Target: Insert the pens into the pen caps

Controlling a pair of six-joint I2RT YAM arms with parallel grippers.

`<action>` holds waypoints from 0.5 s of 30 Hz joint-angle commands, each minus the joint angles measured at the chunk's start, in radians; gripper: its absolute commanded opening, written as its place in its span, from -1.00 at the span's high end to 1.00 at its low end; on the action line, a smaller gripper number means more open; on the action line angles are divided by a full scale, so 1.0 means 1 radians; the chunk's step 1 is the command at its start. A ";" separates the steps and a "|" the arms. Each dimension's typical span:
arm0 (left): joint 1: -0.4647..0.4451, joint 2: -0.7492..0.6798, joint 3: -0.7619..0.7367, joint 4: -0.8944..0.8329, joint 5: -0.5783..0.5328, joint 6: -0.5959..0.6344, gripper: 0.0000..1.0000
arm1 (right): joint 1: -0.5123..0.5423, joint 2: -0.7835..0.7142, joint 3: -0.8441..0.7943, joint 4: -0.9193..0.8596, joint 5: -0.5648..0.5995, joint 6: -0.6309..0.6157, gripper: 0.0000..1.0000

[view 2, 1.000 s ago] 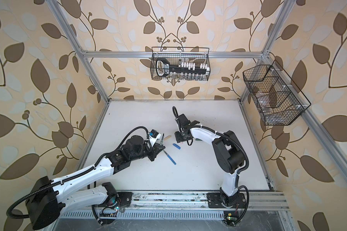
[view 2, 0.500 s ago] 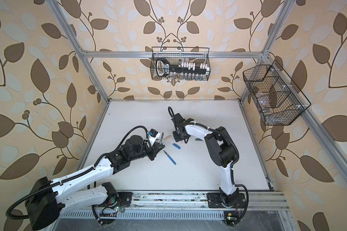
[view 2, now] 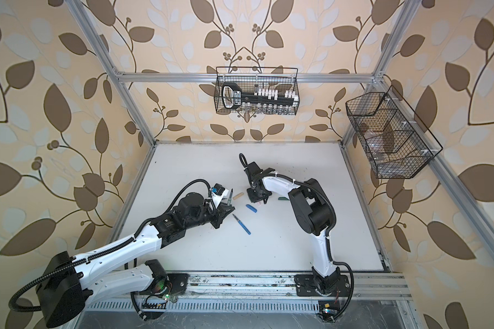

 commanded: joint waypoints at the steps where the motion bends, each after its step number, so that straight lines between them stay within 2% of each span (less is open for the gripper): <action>1: -0.011 0.008 0.015 0.023 0.000 0.002 1.00 | -0.017 -0.027 -0.004 -0.040 -0.009 -0.015 0.67; 15: -0.011 0.024 0.018 0.034 0.018 -0.003 1.00 | -0.079 -0.172 -0.165 -0.013 -0.043 -0.027 0.68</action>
